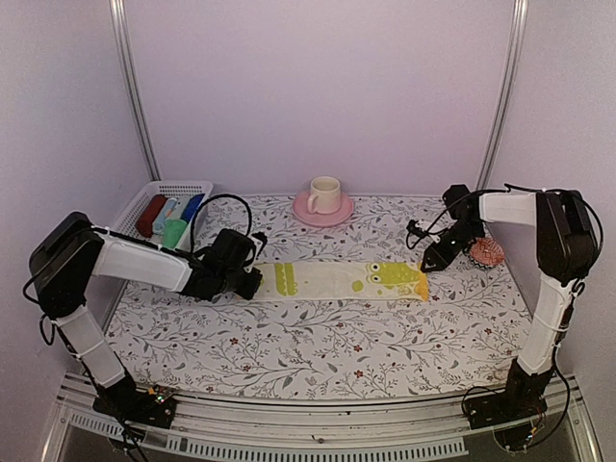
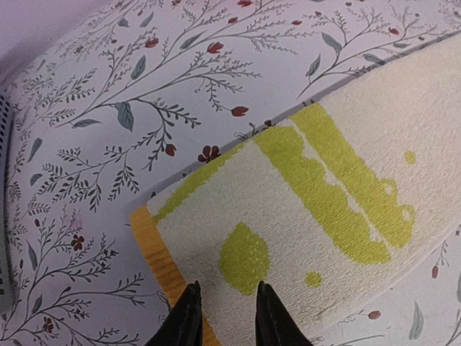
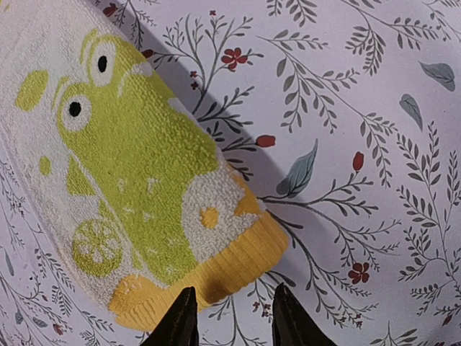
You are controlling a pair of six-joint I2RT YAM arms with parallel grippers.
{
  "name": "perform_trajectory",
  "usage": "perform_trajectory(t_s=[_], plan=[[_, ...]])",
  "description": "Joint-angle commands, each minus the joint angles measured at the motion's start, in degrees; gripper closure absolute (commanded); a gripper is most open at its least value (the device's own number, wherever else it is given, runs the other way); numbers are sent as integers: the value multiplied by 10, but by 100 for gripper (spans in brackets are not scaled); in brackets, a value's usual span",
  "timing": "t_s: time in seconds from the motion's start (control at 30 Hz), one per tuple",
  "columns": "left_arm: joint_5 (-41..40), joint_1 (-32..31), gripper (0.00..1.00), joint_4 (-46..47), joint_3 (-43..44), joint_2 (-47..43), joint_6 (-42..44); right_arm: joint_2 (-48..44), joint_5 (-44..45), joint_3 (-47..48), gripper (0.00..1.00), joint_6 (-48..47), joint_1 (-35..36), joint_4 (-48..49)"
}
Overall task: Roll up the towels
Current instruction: Fold the towel at the center of the board, then smooth out the towel at the center of the board.
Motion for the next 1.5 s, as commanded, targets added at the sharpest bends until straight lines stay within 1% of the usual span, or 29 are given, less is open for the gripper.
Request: perform_trajectory(t_s=[0.0, 0.27, 0.37, 0.4, 0.47, 0.57, 0.77, 1.17, 1.23, 1.3, 1.37, 1.47], plan=[[-6, -12, 73, 17, 2, 13, 6, 20, -23, 4, 64, 20, -8, -20], [-13, -20, 74, 16, 7, 24, 7, 41, -75, 23, 70, 20, -9, -41], [-20, -23, 74, 12, 10, 33, 7, 45, -84, 33, 80, 23, -13, -43], [-24, -24, 74, 10, 12, 36, 7, 47, -84, 37, 87, 24, -14, -43], [-29, -26, 74, 8, 14, 39, 5, 49, -83, 42, 95, 26, -16, -43], [-36, -27, 74, 4, 17, 44, 2, 50, -79, 47, 97, 27, -16, -43], [-57, -28, 75, -5, 23, 54, 0, 51, -71, 58, 97, 30, -17, -43], [-94, -28, 74, -30, 44, 92, -9, 86, -33, 65, 96, 34, -16, -26], [-105, -28, 74, -33, 47, 99, -11, 86, -21, 63, 92, 32, -16, -24], [-110, -27, 73, -37, 49, 102, -14, 78, -11, 59, 85, 30, -17, -20], [-111, -26, 73, -38, 49, 95, -19, 63, 0, 54, 75, 26, -17, -16], [-104, -23, 71, -33, 47, 71, -22, 37, 14, 53, 68, 23, -16, -13]])
